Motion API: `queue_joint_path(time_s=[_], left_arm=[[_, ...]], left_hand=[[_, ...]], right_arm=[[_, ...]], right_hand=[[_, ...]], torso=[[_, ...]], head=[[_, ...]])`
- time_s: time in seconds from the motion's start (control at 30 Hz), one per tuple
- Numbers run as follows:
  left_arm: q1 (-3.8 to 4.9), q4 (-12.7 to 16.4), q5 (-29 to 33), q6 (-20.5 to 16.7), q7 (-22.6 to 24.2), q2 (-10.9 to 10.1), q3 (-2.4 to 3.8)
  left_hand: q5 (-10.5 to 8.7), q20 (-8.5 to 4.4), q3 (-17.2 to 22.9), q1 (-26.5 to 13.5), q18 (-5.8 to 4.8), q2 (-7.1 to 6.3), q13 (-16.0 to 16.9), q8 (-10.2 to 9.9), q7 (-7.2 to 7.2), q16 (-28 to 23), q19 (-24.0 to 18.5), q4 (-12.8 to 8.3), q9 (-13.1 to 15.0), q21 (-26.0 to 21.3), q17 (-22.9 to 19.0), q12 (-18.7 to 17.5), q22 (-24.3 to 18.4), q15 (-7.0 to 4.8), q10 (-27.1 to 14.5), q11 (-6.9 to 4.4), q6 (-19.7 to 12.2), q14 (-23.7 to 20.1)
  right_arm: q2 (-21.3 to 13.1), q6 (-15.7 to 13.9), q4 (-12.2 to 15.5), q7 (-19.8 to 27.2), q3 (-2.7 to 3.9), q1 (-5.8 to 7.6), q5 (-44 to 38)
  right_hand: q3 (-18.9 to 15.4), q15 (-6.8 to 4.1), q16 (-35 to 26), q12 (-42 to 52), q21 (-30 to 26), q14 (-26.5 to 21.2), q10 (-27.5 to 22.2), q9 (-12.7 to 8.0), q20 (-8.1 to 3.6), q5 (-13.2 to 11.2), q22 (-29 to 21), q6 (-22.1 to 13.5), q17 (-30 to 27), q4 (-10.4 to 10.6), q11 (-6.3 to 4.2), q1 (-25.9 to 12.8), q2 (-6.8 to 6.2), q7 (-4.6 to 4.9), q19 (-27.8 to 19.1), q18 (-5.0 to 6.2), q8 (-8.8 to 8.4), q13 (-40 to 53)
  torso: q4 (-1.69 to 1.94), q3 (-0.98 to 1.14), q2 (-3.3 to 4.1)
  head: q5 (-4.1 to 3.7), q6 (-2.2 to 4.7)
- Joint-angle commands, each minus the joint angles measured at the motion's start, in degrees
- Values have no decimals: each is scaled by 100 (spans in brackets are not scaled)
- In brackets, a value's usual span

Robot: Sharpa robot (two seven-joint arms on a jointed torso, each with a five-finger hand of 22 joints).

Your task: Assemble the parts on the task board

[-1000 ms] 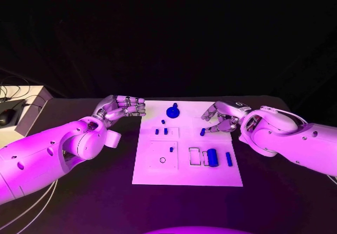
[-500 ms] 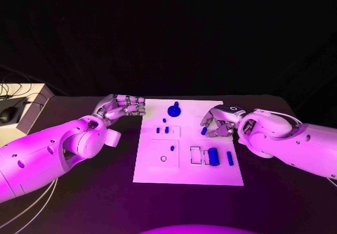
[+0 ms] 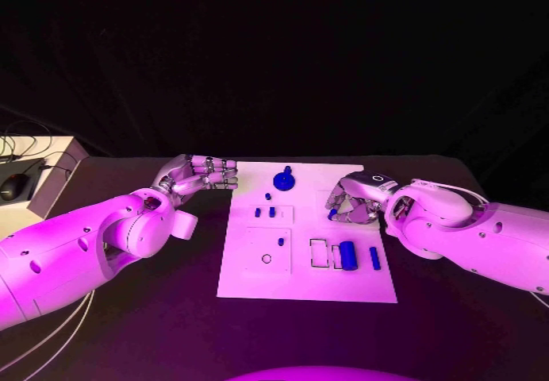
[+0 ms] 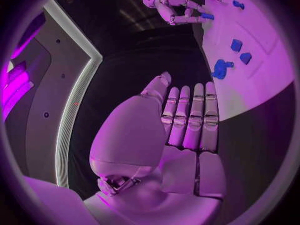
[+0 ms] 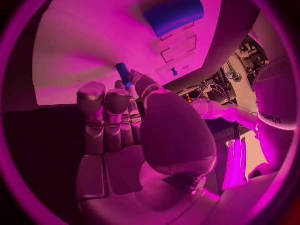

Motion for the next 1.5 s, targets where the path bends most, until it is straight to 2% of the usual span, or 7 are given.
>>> queue_joint_path(time_s=[0.03, 0.6, 0.67, 0.87, 1.13, 1.3, 1.5], left_arm=[[-5, 17, 11, 69, -12, -1, 5], [-5, 17, 11, 133, -42, -11, 5], [-5, 18, 11, 132, -41, -11, 5], [-5, 20, 11, 134, -44, -14, 5], [-5, 22, 21, 143, -46, -16, 5], [-5, 21, 33, 145, -44, -12, 5], [-5, 9, 36, 145, -44, -9, 5]], left_hand=[[23, 19, -31, -26, 15, -15, -6, -20, 27, 15, 17, 12, -2, 35, -4, -27, -5, 2, -42, -3, -23, -54], [22, 28, -85, -24, 18, -20, -6, -20, 27, 15, 18, 39, -2, 31, -3, -25, -37, 8, -52, 0, -30, -69], [23, 31, -102, -23, 19, -15, -5, -20, 29, 18, 17, 48, -1, 28, -3, -25, -49, 9, -53, 1, -33, -70], [23, 31, -102, -23, 19, -15, -5, -20, 29, 18, 17, 48, -1, 28, -3, -25, -49, 9, -53, 1, -33, -70], [22, 33, -123, -19, 21, -5, -5, -20, 27, 22, 21, 68, -1, 29, -2, -24, -67, 9, -51, 1, -33, -71], [24, 33, -120, -13, 22, 4, -6, -19, 26, 23, 23, 71, -1, 30, -2, -25, -71, 8, -52, -1, -32, -71], [24, 33, -120, -13, 22, 4, -6, -19, 26, 23, 23, 71, -1, 30, -2, -25, -71, 8, -52, -1, -32, -71]], right_arm=[[24, -31, -6, -41, -3, -19, -139], [145, 75, -108, -277, -6, -98, -344], [151, 103, -115, -296, -6, -103, -351], [155, 176, -116, -334, -9, -108, -356], [156, 243, -107, -372, -17, -110, -397], [145, 157, -80, -411, -18, -112, -462], [106, -92, -6, -415, -18, -112, -314]], right_hand=[[80, -50, 33, 15, 61, -9, 90, 7, -52, -61, 519, 64, 11, -34, -34, -4, 78, -4, 303, 4, -10, 17], [214, -48, 33, 15, 90, -14, 78, 7, -62, -25, 512, 114, 5, -174, -32, -95, 55, -5, 279, -7, -7, 17], [229, -53, 40, 16, 97, -15, 90, 12, -65, 146, 513, 145, 9, -192, -37, -110, 71, -12, 277, -7, -5, 17], [230, -56, 44, 15, 112, -14, 102, 16, -67, 169, 515, 168, 10, -203, -43, -123, 88, -21, 276, -10, -5, 17], [315, -87, 59, 20, 234, -20, 233, 51, -88, 112, 539, 301, 23, -331, -88, -37, 246, -38, 269, -37, 8, 22], [601, -113, 48, 15, 323, -21, 361, 105, -123, 61, 551, 383, 29, -460, -120, -93, 277, -53, 251, -68, 4, 25], [690, -121, 41, 18, 363, -16, 409, 146, -133, 50, 552, 406, 38, -514, -134, -159, 271, -57, 241, -76, 5, 27]], torso=[[5, 6, 3], [1, 3, 2], [1, 3, 1], [0, 2, 1], [-1, 2, 2], [4, 5, 0], [0, 6, -2]], head=[[-9, -5], [-16, -30], [-16, -34], [-20, -41], [-34, -52], [-47, -41], [-42, -38]])
